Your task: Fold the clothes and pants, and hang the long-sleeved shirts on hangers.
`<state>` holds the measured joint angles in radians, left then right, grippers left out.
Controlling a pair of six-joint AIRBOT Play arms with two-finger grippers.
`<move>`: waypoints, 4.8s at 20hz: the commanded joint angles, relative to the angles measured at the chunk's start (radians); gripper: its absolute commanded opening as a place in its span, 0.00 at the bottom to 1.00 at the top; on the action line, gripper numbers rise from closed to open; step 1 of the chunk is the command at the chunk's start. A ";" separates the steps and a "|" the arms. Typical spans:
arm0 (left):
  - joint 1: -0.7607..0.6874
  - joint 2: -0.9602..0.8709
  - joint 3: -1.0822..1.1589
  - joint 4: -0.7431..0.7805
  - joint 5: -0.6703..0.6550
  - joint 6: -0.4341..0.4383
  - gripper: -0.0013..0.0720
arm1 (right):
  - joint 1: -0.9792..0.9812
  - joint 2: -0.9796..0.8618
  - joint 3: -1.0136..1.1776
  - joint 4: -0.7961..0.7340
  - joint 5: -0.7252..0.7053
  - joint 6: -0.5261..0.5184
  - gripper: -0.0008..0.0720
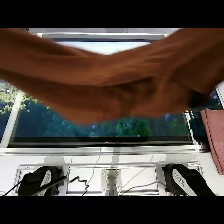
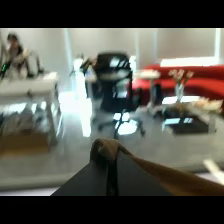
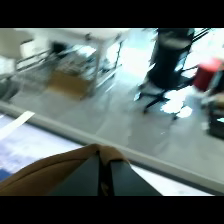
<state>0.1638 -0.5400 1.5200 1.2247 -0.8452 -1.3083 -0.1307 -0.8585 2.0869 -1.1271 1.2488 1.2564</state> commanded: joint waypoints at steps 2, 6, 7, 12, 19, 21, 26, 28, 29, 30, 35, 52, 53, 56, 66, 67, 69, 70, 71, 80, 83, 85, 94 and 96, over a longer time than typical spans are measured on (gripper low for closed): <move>0.000 -0.074 -0.019 0.233 -0.134 -0.235 0.03 | 0.000 -0.032 -0.020 -0.193 -0.003 0.096 0.04; -0.002 -0.411 -0.020 0.059 -0.235 -0.237 0.03 | 0.000 -0.298 -0.173 -0.160 0.134 0.150 0.04; -0.002 -0.518 -0.020 0.002 -0.267 -0.237 0.03 | 0.000 -0.374 -0.196 -0.156 0.172 0.150 0.04; -0.009 -1.009 -0.020 -0.122 -0.241 -0.161 0.03 | 0.000 -0.781 -0.224 -0.130 0.127 0.150 0.04; -0.026 -1.216 -0.017 -0.346 -0.014 -0.097 0.03 | 0.000 -1.032 -0.220 -0.109 -0.032 0.298 0.04; -0.025 -1.204 -0.010 -0.370 -0.015 -0.097 0.03 | 0.000 -1.032 -0.192 -0.070 -0.043 0.299 0.04; 0.014 -1.141 -0.007 -0.315 -0.198 -0.100 0.03 | -0.003 -1.032 -0.097 -0.190 0.285 0.270 0.04; 0.027 -1.130 -0.007 -0.243 -0.336 -0.134 0.03 | -0.010 -1.033 -0.097 -0.257 0.435 0.249 0.04; 0.026 -1.131 -0.008 -0.187 -0.405 -0.152 0.03 | -0.016 -1.033 -0.098 -0.268 0.466 0.251 0.04; 0.014 -1.136 -0.008 -0.128 -0.457 -0.167 0.03 | -0.019 -1.033 -0.098 -0.268 0.473 0.254 0.04; -0.057 -1.163 -0.009 -0.006 -0.475 -0.203 0.04 | -0.018 -1.033 -0.098 -0.269 0.491 0.254 0.04; 0.033 -0.855 0.127 -0.005 -0.579 -0.008 0.03 | -0.218 -0.704 -0.098 -0.025 0.433 0.162 0.04; 0.045 -0.803 0.127 -0.005 -0.567 -0.006 0.03 | -0.249 -0.657 -0.098 0.049 0.427 0.136 0.04; 0.091 -0.681 0.084 -0.006 -0.573 0.026 0.03 | -0.324 -0.518 -0.105 0.095 0.408 0.137 0.04; 0.247 -0.267 -0.559 -0.085 -0.466 0.169 0.03 | -0.310 -0.008 -0.909 0.063 0.314 0.011 0.04; 0.247 -0.250 -0.594 -0.089 -0.446 0.168 0.03 | -0.288 0.045 -1.004 0.023 0.313 0.004 0.04; 0.247 -0.240 -0.649 -0.100 -0.438 0.168 0.03 | -0.267 0.154 -1.173 -0.087 0.294 0.005 0.04; 0.247 -0.241 -0.671 -0.100 -0.438 0.168 0.03 | -0.269 0.209 -1.256 -0.128 0.285 0.006 0.04; 0.247 -0.241 -0.694 -0.100 -0.438 0.167 0.03 | -0.269 0.257 -1.335 -0.145 0.275 0.006 0.04; 0.247 -0.241 -0.777 -0.115 -0.438 0.163 0.03 | -0.269 0.137 -1.598 -0.129 0.069 0.167 0.62; 0.247 -0.241 -0.777 -0.151 -0.438 0.163 0.03 | -0.269 -0.053 -1.598 0.007 0.132 0.036 0.62; 0.247 -0.241 -0.777 -0.165 -0.438 0.163 0.03 | -0.269 -0.159 -1.599 0.032 0.143 -0.028 0.63; 0.247 -0.241 -0.777 -0.164 -0.437 0.164 0.03 | -0.269 -0.293 -1.664 0.044 0.002 -0.215 0.63; 0.247 -0.241 -0.777 -0.164 -0.434 0.164 0.03 | -0.269 -0.293 -1.688 0.043 -0.046 -0.215 0.62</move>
<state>0.4099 -0.7818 0.7437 1.0618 -1.2827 -1.1450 -0.4000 -1.1378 0.4294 -1.0698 1.3003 1.0790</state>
